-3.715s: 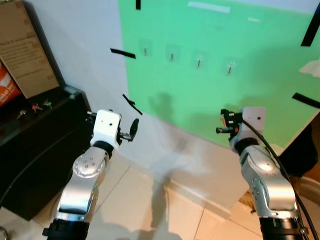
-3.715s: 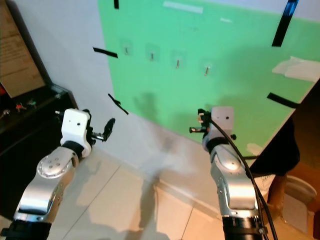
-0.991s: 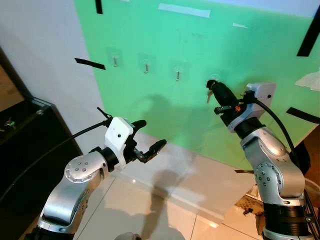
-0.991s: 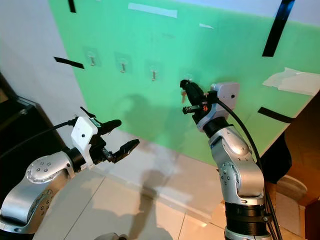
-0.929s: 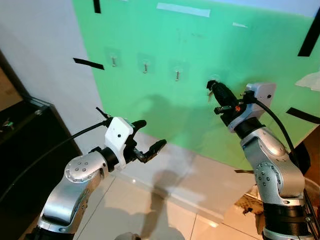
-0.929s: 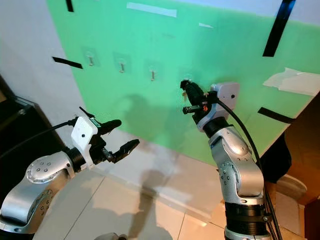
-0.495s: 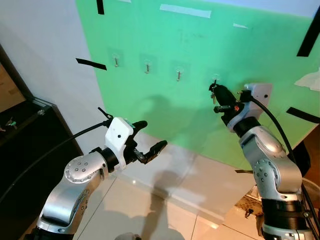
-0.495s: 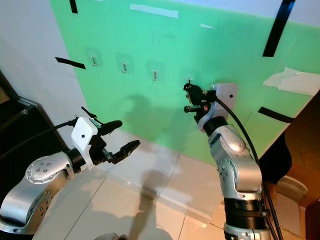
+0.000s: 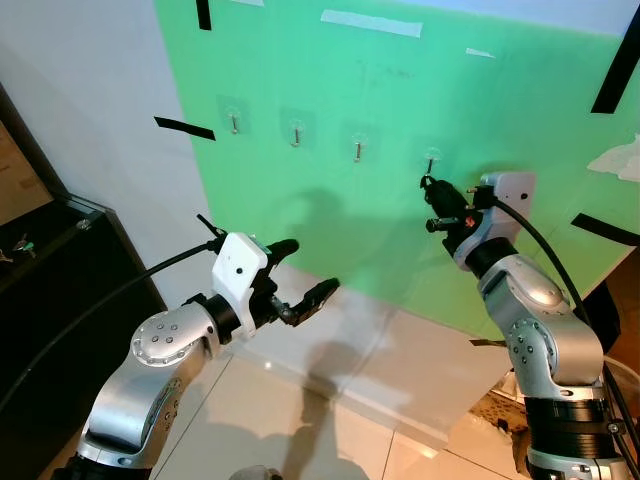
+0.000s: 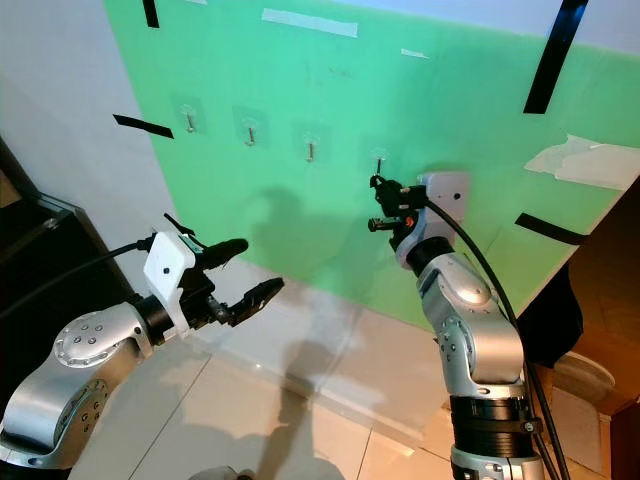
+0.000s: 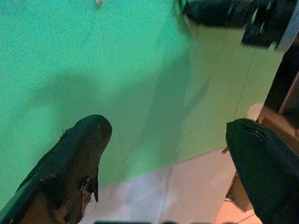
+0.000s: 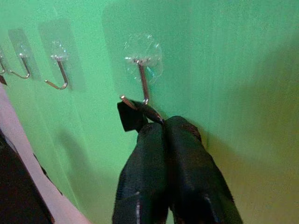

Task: Hang keys on a hook

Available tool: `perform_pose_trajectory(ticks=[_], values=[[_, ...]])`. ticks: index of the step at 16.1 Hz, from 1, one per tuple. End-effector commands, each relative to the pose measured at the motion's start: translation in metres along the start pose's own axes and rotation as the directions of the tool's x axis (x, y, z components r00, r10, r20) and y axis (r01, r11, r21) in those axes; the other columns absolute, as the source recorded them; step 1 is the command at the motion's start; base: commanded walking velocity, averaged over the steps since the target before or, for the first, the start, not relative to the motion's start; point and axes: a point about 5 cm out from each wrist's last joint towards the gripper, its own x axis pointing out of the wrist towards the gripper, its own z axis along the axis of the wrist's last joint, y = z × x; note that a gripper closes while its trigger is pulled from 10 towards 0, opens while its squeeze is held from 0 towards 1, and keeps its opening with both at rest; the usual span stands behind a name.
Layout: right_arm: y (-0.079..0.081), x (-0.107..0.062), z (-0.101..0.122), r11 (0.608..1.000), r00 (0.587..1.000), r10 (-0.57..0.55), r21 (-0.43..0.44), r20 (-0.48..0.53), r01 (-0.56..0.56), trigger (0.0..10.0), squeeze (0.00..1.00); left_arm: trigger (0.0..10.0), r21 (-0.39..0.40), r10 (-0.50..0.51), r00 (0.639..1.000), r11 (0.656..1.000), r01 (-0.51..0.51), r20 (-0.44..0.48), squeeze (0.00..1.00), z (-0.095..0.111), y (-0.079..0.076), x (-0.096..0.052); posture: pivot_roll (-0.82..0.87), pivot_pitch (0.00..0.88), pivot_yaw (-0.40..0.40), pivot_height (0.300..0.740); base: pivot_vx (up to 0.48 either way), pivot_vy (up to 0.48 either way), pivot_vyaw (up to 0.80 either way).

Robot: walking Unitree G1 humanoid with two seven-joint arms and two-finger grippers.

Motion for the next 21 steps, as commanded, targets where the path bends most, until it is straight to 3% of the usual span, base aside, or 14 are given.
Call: perform_pose_trajectory(ticks=[1, 3, 6, 7, 10, 12, 16, 21], values=[[-0.010, -0.004, -0.010, 0.998, 0.997, -0.059, -0.007, -0.044, 0.059, 10.0, 1.00, 10.0, 0.012, -0.004, 1.000, 1.000, 0.004, 0.026, 0.14, 0.006, 0.001, 0.000, 0.06, 0.000, 0.007, 0.740, 0.000, 0.000, 0.00], [-0.007, -0.009, -0.010, 0.995, 1.000, -0.009, 0.103, 0.002, 0.009, 10.0, 1.00, 10.0, 0.014, 0.027, 0.999, 1.000, -0.028, 0.035, 0.13, 0.007, 0.004, -0.001, 0.06, 0.000, 0.011, 0.740, 0.000, 0.000, 0.00], [-0.006, -0.014, -0.014, 0.998, 1.000, -0.012, 0.057, -0.008, 0.012, 10.0, 1.00, 10.0, 0.023, 0.145, 0.988, 0.989, -0.146, 0.062, 0.13, 0.008, 0.013, -0.001, 0.05, 0.000, 0.017, 0.740, 0.000, 0.000, 0.00], [-0.007, -0.019, -0.021, 0.999, 0.998, -0.042, -0.005, -0.051, 0.042, 10.0, 1.00, 10.0, 0.022, 0.231, 0.972, 0.973, -0.232, 0.032, 0.13, 0.004, 0.020, -0.003, 0.04, 0.000, 0.024, 0.740, 0.000, 0.000, 0.00], [0.002, -0.026, -0.032, 0.999, 0.995, 0.020, -0.041, -0.101, -0.025, 10.0, 1.00, 10.0, 0.028, 0.400, 0.915, 0.916, -0.399, -0.052, 0.05, -0.008, 0.030, -0.010, 0.04, 0.000, 0.022, 0.740, 0.000, 0.000, 0.27], [0.003, -0.027, -0.033, 0.998, 0.995, 0.025, -0.048, -0.100, -0.030, 10.0, 1.00, 10.0, 0.027, 0.414, 0.908, 0.910, -0.413, -0.061, 0.05, -0.010, 0.031, -0.010, 0.04, 0.000, 0.019, 0.740, 0.000, 0.000, 0.80], [0.004, -0.026, -0.044, 0.996, 0.991, -0.021, -0.085, -0.131, 0.009, 10.0, 1.00, 10.0, 0.093, 0.535, 0.842, 0.844, -0.528, -0.072, 0.04, -0.019, 0.034, -0.019, 0.06, 0.000, 0.000, 0.740, 0.000, 0.000, 0.80], [-0.001, -0.029, -0.052, 0.996, 0.980, -0.076, -0.052, -0.184, 0.067, 10.0, 1.00, 10.0, 0.105, 0.556, 0.828, 0.830, -0.548, -0.074, 0.08, -0.019, 0.035, -0.018, 0.06, 0.000, 0.009, 0.740, 0.000, 0.000, 0.80]])
